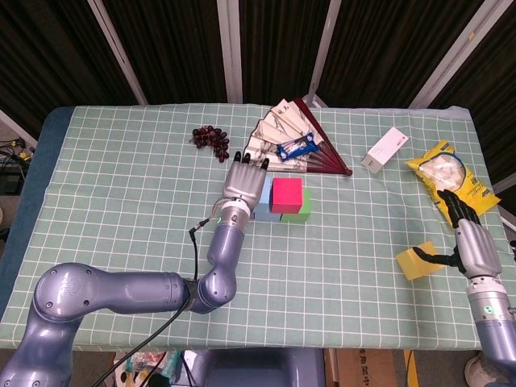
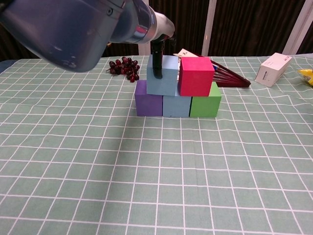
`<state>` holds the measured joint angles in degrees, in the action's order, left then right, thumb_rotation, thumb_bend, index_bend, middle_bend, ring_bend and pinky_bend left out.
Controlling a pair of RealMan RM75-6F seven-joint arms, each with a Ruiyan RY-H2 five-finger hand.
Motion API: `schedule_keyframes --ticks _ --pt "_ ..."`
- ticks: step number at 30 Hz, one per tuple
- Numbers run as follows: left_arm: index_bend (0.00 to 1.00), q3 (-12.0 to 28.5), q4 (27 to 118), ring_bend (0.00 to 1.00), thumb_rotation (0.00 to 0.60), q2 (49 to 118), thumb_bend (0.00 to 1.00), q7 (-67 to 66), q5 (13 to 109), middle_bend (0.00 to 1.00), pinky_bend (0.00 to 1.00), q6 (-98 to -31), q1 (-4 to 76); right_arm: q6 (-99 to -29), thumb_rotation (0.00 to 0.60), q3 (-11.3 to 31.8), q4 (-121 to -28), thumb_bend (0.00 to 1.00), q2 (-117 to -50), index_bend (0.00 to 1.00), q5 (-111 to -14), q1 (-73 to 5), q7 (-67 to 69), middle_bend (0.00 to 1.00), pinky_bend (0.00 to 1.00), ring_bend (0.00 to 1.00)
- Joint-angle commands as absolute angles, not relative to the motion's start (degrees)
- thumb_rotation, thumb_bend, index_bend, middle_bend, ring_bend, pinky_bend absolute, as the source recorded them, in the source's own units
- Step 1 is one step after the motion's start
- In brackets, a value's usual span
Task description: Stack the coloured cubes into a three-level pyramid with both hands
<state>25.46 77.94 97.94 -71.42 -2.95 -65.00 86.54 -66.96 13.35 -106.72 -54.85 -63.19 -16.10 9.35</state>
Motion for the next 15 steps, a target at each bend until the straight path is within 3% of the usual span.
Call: schedule_keyframes --ticks 1,15 --pt "0.00 25.54 77.79 0.07 0.600 98.12 0.40 -71.37 -2.90 0.37 0.07 -65.06 86.54 -66.93 0.600 13.34 -106.73 0.18 -54.86 0.00 -63.17 -16.10 9.34 0.01 0.00 0.00" --pt "0.00 26.31 77.49 0.07 0.600 98.68 0.40 -71.02 -2.51 0.37 0.07 -65.43 86.44 -66.85 0.600 13.25 -106.82 0.18 -54.87 0.00 -63.28 -16.13 9.33 0.01 0.00 0.00"
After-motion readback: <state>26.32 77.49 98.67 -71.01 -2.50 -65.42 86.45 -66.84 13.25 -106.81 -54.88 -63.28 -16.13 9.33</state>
